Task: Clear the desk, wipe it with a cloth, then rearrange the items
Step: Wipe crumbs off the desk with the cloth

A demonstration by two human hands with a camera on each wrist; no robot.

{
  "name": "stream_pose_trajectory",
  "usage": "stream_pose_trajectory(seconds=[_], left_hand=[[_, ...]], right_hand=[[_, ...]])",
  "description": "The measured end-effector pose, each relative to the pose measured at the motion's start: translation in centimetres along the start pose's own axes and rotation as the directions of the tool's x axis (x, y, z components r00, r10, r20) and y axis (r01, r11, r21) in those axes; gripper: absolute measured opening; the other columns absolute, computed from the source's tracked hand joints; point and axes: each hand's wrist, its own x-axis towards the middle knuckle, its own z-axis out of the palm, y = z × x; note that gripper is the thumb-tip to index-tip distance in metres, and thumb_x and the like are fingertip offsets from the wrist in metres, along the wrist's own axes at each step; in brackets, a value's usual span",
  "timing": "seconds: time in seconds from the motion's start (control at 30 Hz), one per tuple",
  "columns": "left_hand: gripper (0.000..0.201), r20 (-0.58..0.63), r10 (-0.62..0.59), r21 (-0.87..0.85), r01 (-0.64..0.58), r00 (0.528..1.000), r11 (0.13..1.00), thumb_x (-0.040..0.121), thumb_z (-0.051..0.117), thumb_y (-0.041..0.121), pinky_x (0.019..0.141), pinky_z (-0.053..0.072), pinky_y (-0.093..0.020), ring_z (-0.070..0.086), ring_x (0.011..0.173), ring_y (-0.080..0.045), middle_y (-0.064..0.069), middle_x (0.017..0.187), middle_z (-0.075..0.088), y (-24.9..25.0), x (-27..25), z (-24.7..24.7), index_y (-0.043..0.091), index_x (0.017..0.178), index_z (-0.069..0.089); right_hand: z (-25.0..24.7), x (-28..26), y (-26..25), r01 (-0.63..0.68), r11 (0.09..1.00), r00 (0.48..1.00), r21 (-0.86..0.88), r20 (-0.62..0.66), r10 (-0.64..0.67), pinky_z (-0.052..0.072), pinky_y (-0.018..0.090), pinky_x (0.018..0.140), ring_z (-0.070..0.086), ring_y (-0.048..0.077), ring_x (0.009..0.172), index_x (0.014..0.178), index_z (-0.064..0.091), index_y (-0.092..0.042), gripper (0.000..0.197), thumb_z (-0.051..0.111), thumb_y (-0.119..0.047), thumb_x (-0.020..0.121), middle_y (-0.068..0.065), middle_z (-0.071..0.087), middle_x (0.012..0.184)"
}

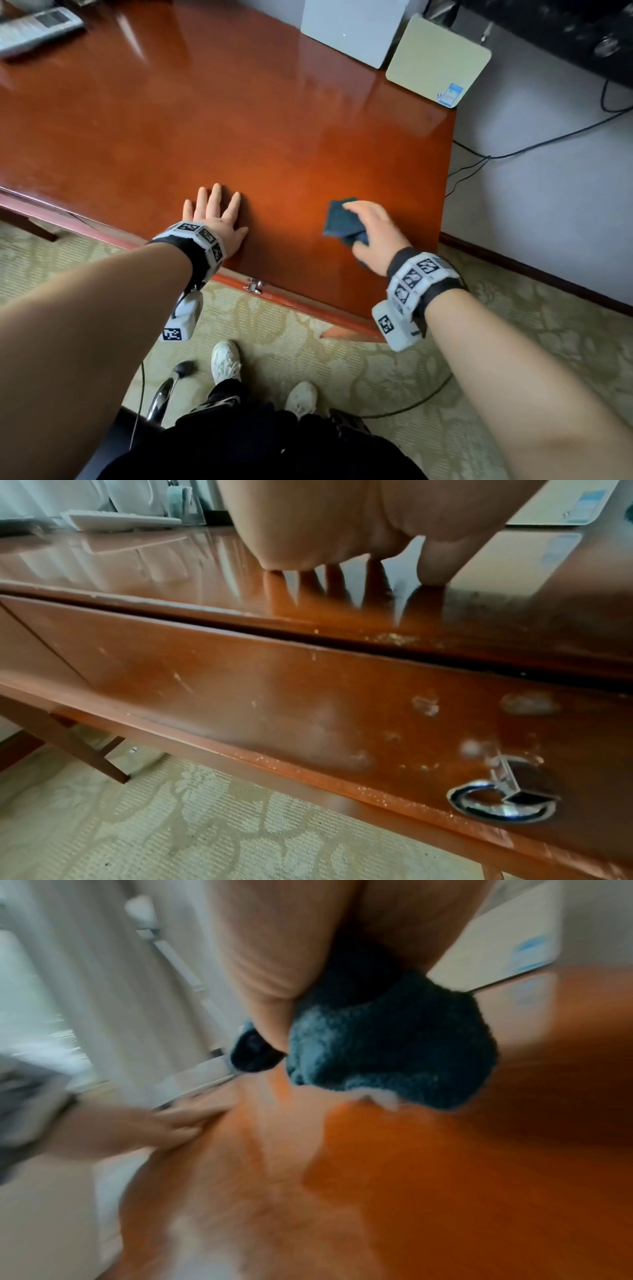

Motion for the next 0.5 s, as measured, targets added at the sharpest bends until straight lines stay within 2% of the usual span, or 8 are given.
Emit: stream_pose_trajectory(seconds=[0.03, 0.1, 0.17, 0.27, 0.37, 0.43, 0.5], left_hand=[[0.064, -0.003, 0.007, 0.003, -0.007, 1.0, 1.0, 0.097, 0.029, 0.049, 0.12, -0.004, -0.04, -0.013, 0.147, -0.024, -0.003, 0.159, -0.013, -0.2, -0.1, 0.1, 0.03, 0.151, -0.001], [0.065, -0.005, 0.026, 0.012, -0.026, 1.0, 1.0, 0.097, 0.029, 0.05, 0.12, -0.004, -0.038, -0.013, 0.147, -0.023, -0.002, 0.159, -0.014, -0.7, -0.3, 0.2, 0.031, 0.151, -0.002], [0.064, 0.007, 0.037, 0.031, -0.038, 0.999, 0.999, 0.096, 0.027, 0.052, 0.12, -0.003, -0.037, -0.013, 0.147, -0.022, -0.002, 0.159, -0.014, -1.4, -0.5, 0.1, 0.035, 0.15, -0.004], [0.062, 0.013, 0.028, 0.034, -0.029, 1.0, 0.999, 0.097, 0.026, 0.053, 0.12, -0.003, -0.037, -0.013, 0.147, -0.022, -0.001, 0.158, -0.015, -2.6, -0.9, 0.2, 0.039, 0.149, -0.005], [0.06, -0.008, 0.01, 0.018, -0.01, 1.0, 1.0, 0.098, 0.026, 0.05, 0.12, -0.002, -0.036, -0.011, 0.147, -0.022, -0.001, 0.159, -0.013, -4.2, -1.5, 0.6, 0.039, 0.149, -0.003], [0.059, -0.032, -0.036, -0.022, 0.035, 0.999, 0.999, 0.098, 0.028, 0.047, 0.12, -0.001, -0.036, -0.01, 0.147, -0.022, -0.001, 0.159, -0.011, -5.6, -1.7, 0.8, 0.038, 0.149, 0.0], [0.059, -0.045, -0.105, -0.07, 0.102, 0.993, 0.992, 0.098, 0.031, 0.044, 0.12, 0.0, -0.035, -0.008, 0.147, -0.022, -0.001, 0.159, -0.009, -7.2, -1.9, 0.7, 0.035, 0.15, 0.003]], right_hand=[[-0.4, -0.3, 1.5, -0.145, 0.989, 0.986, 0.021, -0.076, 0.147, 0.024, 0.028, 0.111, 0.033, 0.027, 0.135, 0.142, 0.034, -0.012, 0.063, 0.055, -0.001, 0.083, 0.01, 0.028, 0.149], [0.2, -0.8, 3.1, -0.346, 0.938, 0.933, 0.024, -0.093, 0.347, 0.026, 0.032, 0.111, 0.031, 0.03, 0.136, 0.146, 0.027, -0.014, 0.066, 0.055, -0.005, 0.087, 0.008, 0.019, 0.153], [2.0, -0.9, 2.7, -0.375, 0.925, 0.926, -0.058, -0.066, 0.371, 0.023, 0.034, 0.113, 0.023, 0.029, 0.14, 0.148, 0.021, -0.018, 0.067, 0.051, -0.006, 0.089, 0.005, 0.01, 0.156], [4.4, -0.3, -0.2, -0.217, 0.957, 0.974, -0.193, 0.022, 0.225, 0.015, 0.034, 0.116, 0.011, 0.027, 0.144, 0.149, 0.015, -0.024, 0.067, 0.042, -0.003, 0.09, 0.0, 0.002, 0.157], [6.4, 0.5, -4.4, 0.046, 0.958, 0.986, -0.284, 0.167, 0.003, 0.01, 0.035, 0.116, 0.006, 0.026, 0.145, 0.149, 0.014, -0.025, 0.067, 0.036, 0.0, 0.09, 0.0, 0.001, 0.157], [7.5, 0.8, -7.4, 0.223, 0.933, 0.953, -0.281, 0.265, -0.148, 0.011, 0.034, 0.116, 0.009, 0.025, 0.145, 0.149, 0.017, -0.024, 0.067, 0.038, -0.001, 0.09, 0.001, 0.004, 0.158], [8.2, 1.1, -9.8, 0.364, 0.904, 0.888, -0.224, 0.376, -0.264, 0.016, 0.033, 0.115, 0.017, 0.025, 0.142, 0.148, 0.02, -0.024, 0.068, 0.044, -0.002, 0.089, 0.001, 0.009, 0.157]])
